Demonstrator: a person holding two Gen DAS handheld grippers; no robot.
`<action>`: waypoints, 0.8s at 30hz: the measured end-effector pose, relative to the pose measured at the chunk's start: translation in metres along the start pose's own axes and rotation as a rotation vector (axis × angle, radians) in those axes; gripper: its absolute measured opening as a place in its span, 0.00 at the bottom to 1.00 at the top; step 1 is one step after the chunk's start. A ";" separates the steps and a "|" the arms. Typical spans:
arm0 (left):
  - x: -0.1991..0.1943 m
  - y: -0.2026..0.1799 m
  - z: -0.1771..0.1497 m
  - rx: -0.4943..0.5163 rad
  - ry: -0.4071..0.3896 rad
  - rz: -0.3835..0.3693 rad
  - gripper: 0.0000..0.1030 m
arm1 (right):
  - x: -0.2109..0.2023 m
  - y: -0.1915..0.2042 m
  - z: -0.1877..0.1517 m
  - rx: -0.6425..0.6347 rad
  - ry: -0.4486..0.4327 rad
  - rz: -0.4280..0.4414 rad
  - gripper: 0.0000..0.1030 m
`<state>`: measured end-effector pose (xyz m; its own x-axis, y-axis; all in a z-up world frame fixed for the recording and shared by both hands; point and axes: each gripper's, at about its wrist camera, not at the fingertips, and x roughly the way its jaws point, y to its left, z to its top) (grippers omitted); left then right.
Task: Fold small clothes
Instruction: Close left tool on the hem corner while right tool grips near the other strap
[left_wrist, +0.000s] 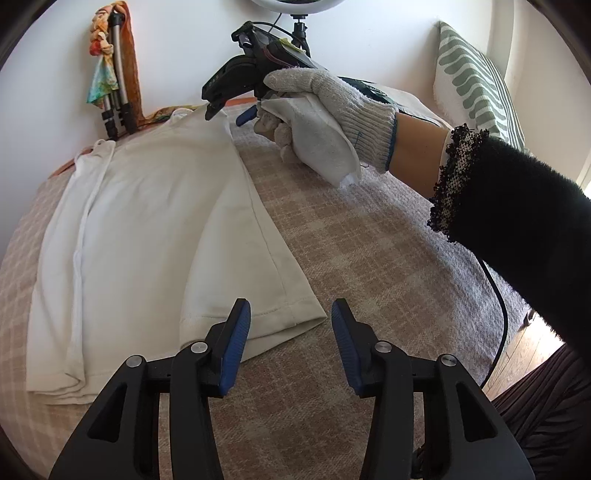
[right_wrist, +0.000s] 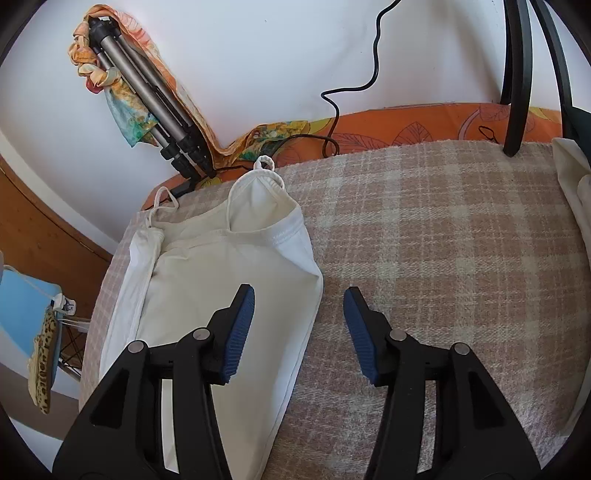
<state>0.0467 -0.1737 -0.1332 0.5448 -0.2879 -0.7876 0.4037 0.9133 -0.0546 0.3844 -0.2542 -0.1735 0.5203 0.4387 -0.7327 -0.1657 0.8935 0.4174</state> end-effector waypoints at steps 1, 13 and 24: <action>0.004 -0.001 -0.001 0.005 0.016 -0.009 0.43 | 0.000 0.000 0.000 -0.001 -0.002 -0.003 0.52; 0.003 0.000 0.002 -0.061 -0.014 -0.110 0.05 | 0.008 0.007 -0.002 -0.045 0.011 -0.045 0.28; -0.013 0.003 0.005 -0.088 -0.079 -0.122 0.03 | 0.004 0.000 0.001 0.015 -0.013 0.009 0.04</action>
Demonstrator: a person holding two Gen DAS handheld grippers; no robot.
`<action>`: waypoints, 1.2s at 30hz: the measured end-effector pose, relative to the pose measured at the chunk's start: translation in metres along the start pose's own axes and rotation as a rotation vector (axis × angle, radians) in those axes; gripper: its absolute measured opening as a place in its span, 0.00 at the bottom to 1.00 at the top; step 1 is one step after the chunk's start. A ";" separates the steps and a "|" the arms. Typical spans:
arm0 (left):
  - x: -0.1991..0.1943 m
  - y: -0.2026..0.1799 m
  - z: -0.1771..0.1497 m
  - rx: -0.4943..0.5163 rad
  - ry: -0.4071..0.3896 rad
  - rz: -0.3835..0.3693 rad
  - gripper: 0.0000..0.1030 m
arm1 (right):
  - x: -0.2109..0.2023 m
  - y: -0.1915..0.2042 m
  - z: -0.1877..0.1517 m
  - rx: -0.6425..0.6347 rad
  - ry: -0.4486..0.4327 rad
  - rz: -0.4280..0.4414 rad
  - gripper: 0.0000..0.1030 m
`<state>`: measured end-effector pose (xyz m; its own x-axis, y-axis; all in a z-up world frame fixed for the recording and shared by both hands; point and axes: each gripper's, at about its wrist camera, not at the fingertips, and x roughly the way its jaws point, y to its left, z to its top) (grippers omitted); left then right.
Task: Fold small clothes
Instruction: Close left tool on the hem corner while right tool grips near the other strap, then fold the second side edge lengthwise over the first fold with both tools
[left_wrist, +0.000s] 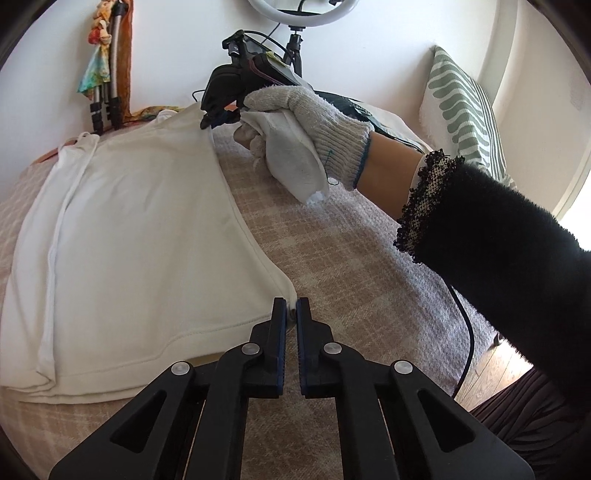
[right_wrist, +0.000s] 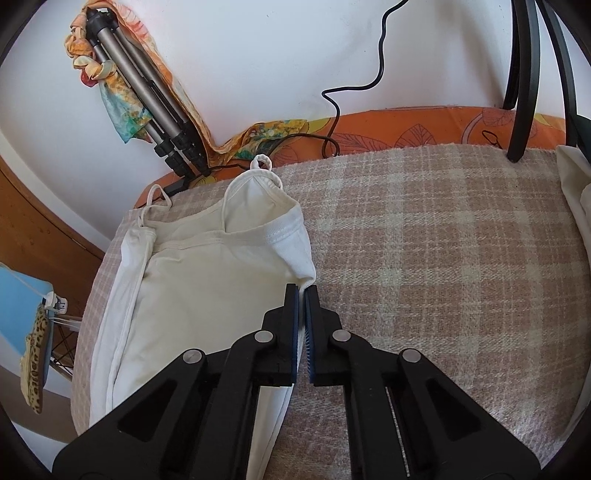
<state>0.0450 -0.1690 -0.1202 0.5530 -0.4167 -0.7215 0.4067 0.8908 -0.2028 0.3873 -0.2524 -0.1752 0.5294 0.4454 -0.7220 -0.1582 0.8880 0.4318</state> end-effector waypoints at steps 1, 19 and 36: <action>-0.004 0.000 0.002 -0.002 -0.017 -0.005 0.03 | -0.004 -0.002 0.002 0.018 -0.010 0.026 0.04; -0.016 0.017 -0.001 -0.086 -0.009 -0.050 0.03 | -0.019 0.016 0.012 0.037 -0.038 -0.001 0.04; -0.048 0.077 -0.021 -0.198 -0.027 0.011 0.03 | 0.016 0.094 0.017 -0.016 -0.002 0.008 0.04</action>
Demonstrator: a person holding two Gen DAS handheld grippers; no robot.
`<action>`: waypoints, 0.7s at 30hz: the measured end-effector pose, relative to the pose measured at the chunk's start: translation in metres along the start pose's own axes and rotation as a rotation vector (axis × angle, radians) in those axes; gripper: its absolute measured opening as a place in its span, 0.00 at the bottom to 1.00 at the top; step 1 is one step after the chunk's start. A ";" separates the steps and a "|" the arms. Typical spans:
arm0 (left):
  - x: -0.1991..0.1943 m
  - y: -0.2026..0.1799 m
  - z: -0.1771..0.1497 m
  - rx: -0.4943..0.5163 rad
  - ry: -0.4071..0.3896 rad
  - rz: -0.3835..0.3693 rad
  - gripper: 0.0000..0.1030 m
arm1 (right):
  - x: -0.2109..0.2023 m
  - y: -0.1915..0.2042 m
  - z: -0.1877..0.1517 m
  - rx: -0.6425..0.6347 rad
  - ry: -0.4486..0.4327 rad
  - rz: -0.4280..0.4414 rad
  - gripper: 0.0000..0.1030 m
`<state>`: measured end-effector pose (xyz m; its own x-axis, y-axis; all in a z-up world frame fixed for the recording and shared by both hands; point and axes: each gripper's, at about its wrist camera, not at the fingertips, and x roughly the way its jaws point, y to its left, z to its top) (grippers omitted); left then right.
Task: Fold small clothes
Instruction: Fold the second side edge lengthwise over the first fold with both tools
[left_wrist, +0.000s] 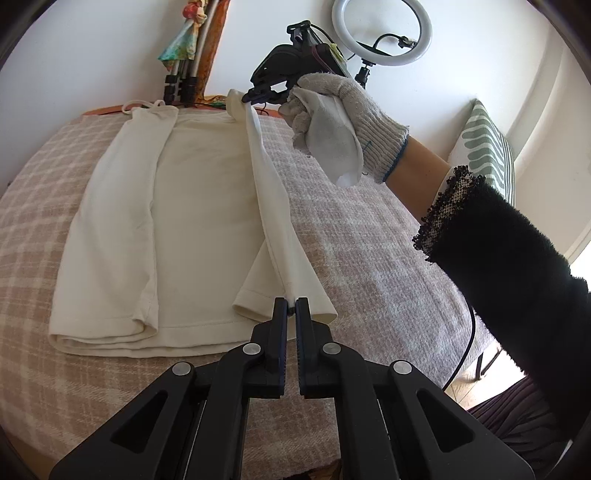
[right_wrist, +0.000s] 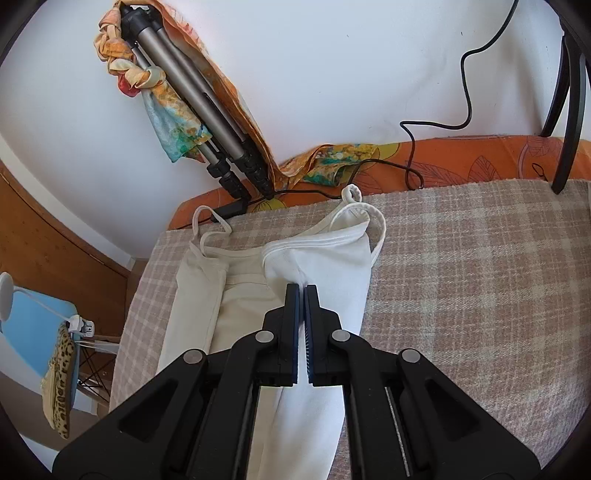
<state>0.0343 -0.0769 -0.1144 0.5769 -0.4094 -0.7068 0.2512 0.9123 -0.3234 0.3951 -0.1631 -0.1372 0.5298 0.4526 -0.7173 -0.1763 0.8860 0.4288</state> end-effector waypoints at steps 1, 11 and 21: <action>-0.001 0.004 -0.001 -0.008 0.000 0.005 0.03 | 0.005 0.006 0.000 -0.007 0.004 -0.002 0.04; -0.009 0.042 -0.004 -0.087 0.002 0.060 0.03 | 0.049 0.044 -0.007 -0.044 0.052 -0.004 0.04; -0.005 0.054 -0.013 -0.092 0.038 0.075 0.02 | 0.077 0.057 -0.017 -0.076 0.096 -0.007 0.04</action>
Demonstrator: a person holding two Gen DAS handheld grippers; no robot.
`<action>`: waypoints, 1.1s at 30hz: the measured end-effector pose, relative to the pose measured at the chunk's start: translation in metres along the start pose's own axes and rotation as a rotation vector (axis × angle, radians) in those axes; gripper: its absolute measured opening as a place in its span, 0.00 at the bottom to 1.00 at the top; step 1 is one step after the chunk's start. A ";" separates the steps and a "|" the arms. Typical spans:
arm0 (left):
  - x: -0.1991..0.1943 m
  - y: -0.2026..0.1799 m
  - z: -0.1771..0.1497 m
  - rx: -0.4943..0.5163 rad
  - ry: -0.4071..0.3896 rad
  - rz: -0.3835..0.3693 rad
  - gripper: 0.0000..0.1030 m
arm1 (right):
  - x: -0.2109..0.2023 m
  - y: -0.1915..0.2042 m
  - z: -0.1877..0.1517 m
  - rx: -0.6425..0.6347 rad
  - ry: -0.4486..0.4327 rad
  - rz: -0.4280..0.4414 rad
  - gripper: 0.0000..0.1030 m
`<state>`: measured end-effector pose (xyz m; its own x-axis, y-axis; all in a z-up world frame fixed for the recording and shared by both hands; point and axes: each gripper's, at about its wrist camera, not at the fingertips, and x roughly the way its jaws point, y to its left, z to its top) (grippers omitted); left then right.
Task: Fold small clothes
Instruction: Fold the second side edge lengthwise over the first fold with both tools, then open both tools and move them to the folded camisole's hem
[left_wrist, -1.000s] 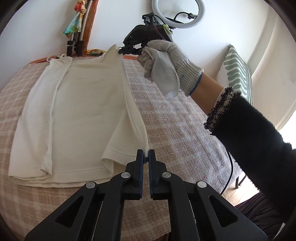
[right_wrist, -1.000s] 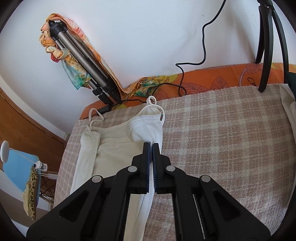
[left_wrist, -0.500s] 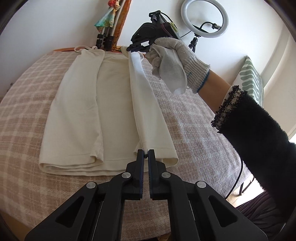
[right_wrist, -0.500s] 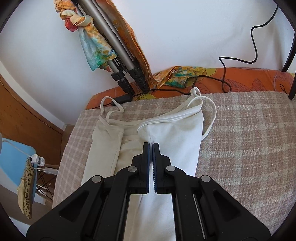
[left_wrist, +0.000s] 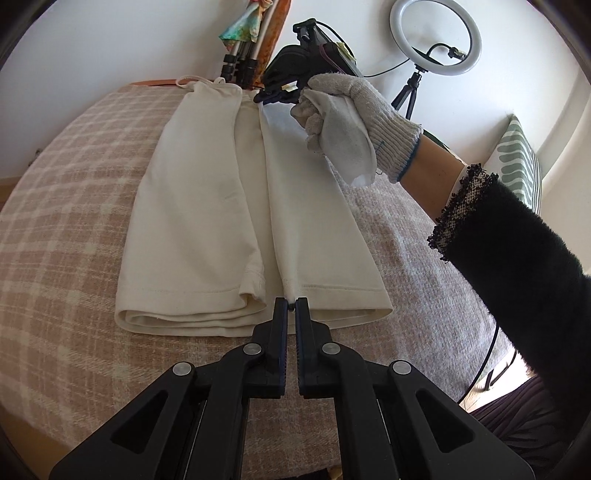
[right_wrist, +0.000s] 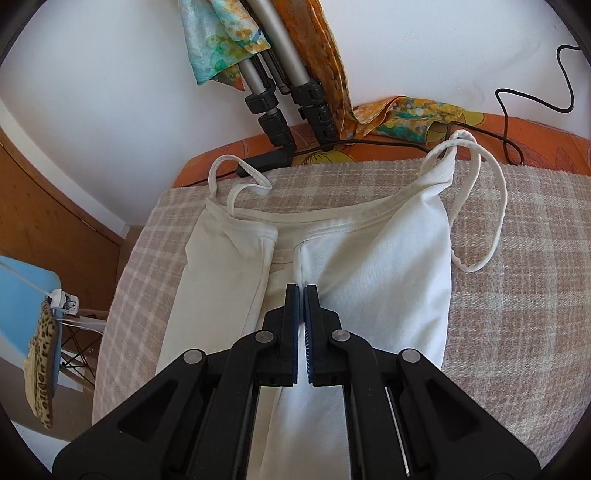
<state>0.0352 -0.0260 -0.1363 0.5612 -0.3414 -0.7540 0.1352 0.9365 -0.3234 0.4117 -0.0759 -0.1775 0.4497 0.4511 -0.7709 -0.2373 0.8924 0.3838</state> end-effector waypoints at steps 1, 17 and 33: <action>0.002 0.000 -0.001 0.001 0.011 -0.002 0.02 | 0.001 0.000 -0.001 -0.005 0.006 0.007 0.04; -0.064 0.006 0.002 0.062 -0.080 -0.073 0.09 | -0.132 -0.016 -0.039 0.047 -0.128 0.058 0.43; -0.042 0.099 0.034 -0.169 0.030 -0.021 0.21 | -0.198 0.032 -0.215 -0.057 0.062 -0.029 0.43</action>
<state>0.0525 0.0834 -0.1168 0.5345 -0.3654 -0.7621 0.0058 0.9033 -0.4290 0.1301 -0.1394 -0.1217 0.4036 0.4222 -0.8117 -0.2747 0.9021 0.3327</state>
